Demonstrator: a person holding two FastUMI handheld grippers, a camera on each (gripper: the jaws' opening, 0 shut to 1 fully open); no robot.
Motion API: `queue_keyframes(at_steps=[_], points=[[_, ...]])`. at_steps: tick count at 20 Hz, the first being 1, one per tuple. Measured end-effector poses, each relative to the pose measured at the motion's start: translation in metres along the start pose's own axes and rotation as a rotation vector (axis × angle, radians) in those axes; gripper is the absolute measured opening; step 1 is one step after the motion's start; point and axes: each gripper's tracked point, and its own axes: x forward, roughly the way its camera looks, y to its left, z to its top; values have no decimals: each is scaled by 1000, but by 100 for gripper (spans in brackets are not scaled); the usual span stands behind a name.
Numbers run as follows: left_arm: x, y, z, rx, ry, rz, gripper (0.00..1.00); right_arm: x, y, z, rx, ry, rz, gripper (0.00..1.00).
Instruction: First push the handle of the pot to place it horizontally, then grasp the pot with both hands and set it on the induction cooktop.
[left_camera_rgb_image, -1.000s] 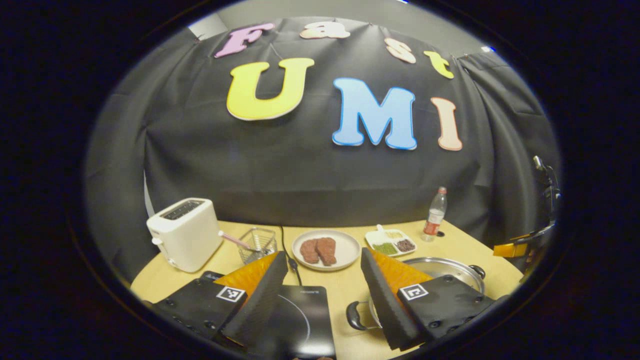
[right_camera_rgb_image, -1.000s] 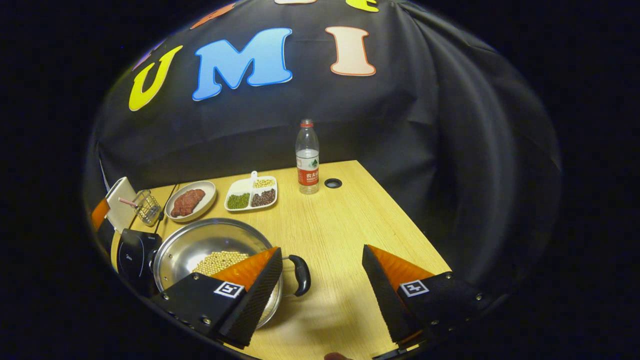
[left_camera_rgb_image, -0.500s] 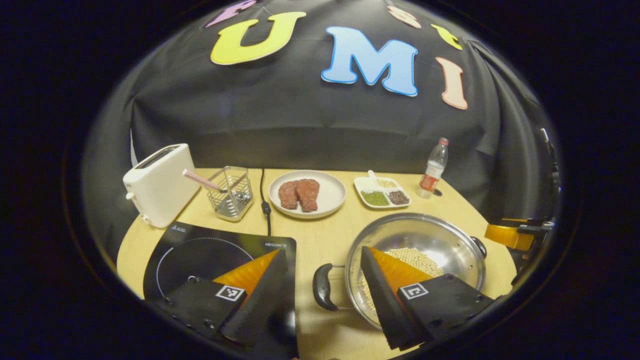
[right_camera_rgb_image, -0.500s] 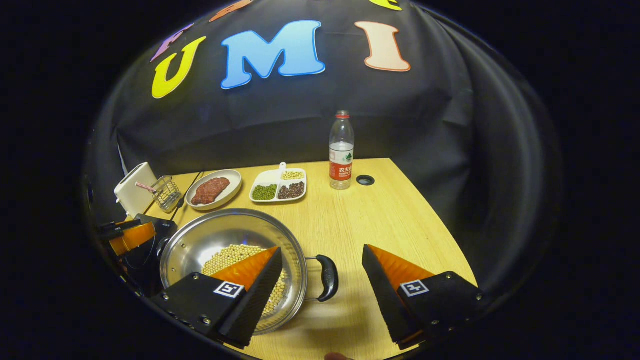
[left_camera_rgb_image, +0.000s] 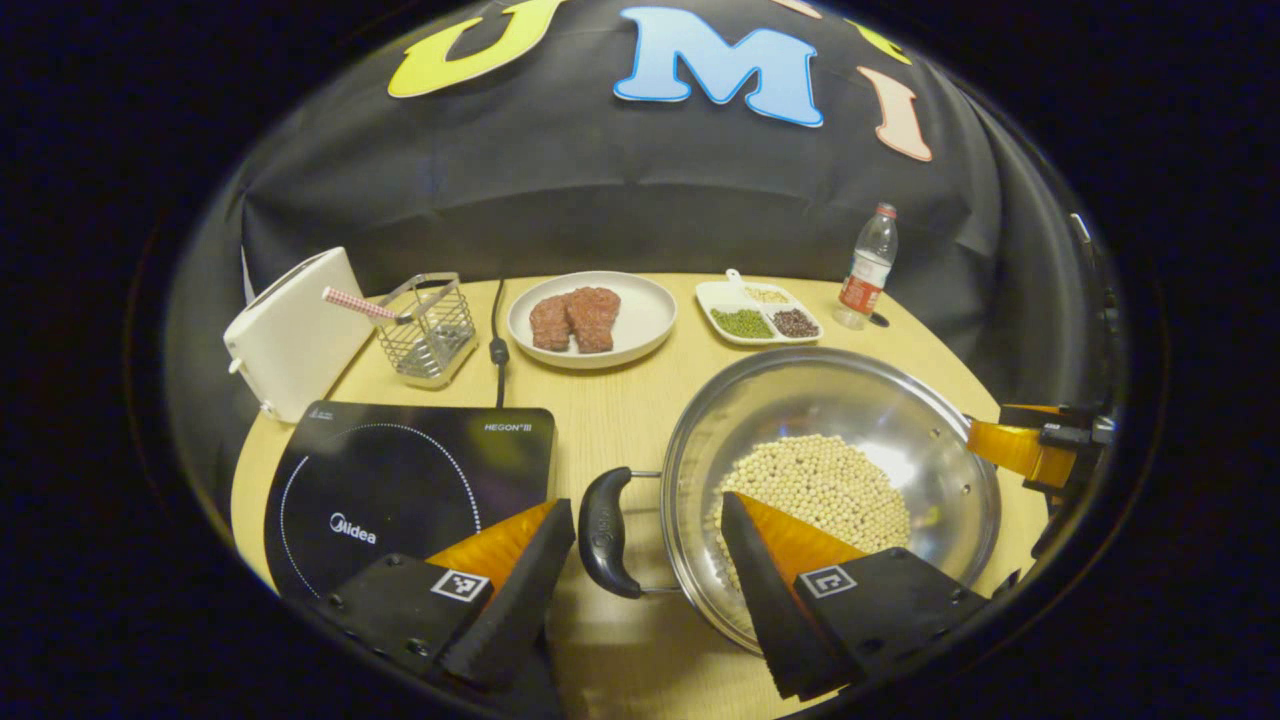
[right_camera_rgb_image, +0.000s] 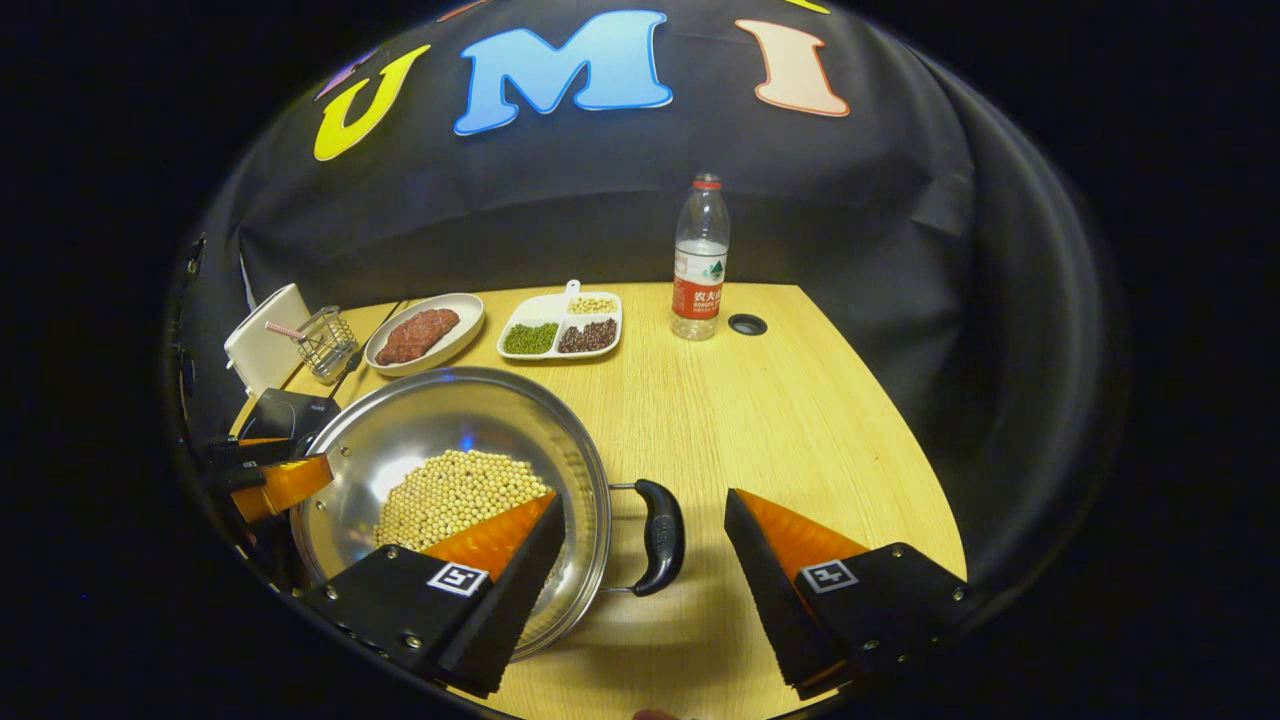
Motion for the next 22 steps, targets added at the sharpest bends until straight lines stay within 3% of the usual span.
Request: queue_keyframes(at_steps=[7,8,9,12,13,14,16,19,21,22], points=[[15,-5,-20,19,61,31,99,16,3,-19,-11,63,21,98],[17,-4,-18,19,54,36,94,18,3,-19,-6,69,25,98],[18,-5,-18,18,52,36,99,21,3,-21,-1,75,23,98],[21,0,-19,27,54,57,95,25,5,-24,19,95,34,93],[24,4,-20,29,56,67,96,30,5,-25,23,102,33,86],[25,5,-20,23,58,68,84,32,4,-27,24,111,31,81],[25,4,-19,18,55,69,78,32,6,-29,44,119,32,66],[26,4,-18,-19,44,70,74,32,6,-28,64,134,28,63],[28,4,-18,-16,44,69,65,28,6,-30,52,141,25,54],[27,4,-17,-13,46,72,67,26,5,-30,44,138,20,54]])
